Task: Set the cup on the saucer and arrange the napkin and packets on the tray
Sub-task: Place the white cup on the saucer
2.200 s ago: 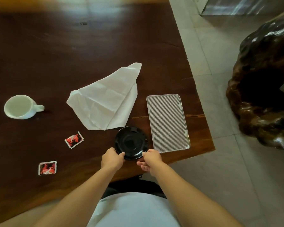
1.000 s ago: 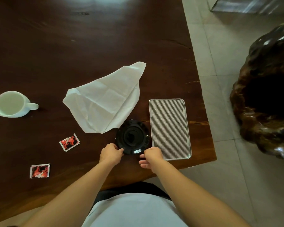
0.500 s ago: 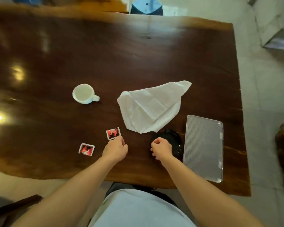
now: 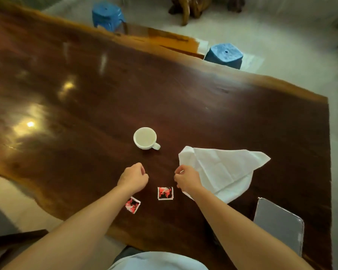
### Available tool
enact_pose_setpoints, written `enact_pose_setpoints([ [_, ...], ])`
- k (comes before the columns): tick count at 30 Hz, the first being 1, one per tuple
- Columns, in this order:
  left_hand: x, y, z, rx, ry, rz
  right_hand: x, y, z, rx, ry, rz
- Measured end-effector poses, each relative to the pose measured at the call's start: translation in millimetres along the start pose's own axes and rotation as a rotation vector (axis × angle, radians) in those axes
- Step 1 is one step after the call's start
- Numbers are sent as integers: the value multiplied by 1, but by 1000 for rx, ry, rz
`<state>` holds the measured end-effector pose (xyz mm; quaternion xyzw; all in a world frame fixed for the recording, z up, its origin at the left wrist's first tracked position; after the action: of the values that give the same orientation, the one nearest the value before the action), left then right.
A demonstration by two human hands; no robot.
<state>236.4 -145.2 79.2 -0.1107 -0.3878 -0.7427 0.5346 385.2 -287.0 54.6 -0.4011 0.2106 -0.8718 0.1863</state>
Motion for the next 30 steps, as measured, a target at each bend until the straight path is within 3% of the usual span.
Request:
enact_pose_setpoints([
  [6,-46,-4,19,131,-11,32,-56,-54,-4,72,-88,6],
  [19,-126,-26,-5,395,-38,159,-161,-106,-15,226,-37,24],
  [30,-157,-25,-4,518,34,107,-196,-119,-41,205,-227,89],
])
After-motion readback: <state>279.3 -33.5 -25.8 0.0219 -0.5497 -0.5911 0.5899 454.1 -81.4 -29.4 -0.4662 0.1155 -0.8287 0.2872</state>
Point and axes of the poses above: each hand's wrist, its own x-axis away from the middle knuckle, its own z-axis out of the back of the hand, y = z × x, the point moved 5 cm from there along -x, towards the middle knuckle, and after that the axes turned 10 degrees about x, right-handed, at the moved point
